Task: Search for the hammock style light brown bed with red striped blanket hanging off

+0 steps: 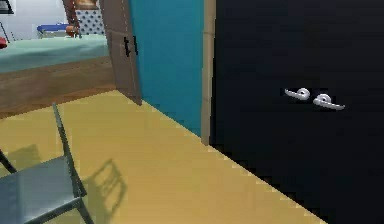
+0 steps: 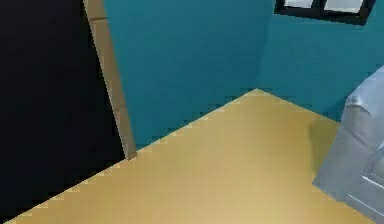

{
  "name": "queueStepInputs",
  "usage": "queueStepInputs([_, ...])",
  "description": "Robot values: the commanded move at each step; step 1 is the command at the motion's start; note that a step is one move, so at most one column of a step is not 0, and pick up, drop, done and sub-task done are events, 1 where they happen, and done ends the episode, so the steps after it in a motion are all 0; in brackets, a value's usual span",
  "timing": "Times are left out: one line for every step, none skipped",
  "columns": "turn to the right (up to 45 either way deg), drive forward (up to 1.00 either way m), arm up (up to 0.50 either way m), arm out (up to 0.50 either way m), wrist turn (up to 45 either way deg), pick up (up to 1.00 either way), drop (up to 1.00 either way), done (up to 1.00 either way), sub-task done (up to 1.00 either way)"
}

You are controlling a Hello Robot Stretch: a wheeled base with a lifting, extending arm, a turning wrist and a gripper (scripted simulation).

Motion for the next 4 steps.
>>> queueStepInputs([0.0,1.0,0.0,0.0,0.0,0.0,0.0,0.0,0.0])
queueStepInputs([-12.0,0.0,0.0,0.0,0.0,0.0,0.0,0.0,0.0])
queueStepInputs([0.0,0.1,0.0,0.0,0.0,0.0,0.0,0.0,0.0])
queueStepInputs([-27.0,0.0,0.0,0.0,0.0,0.0,0.0,0.0,0.0])
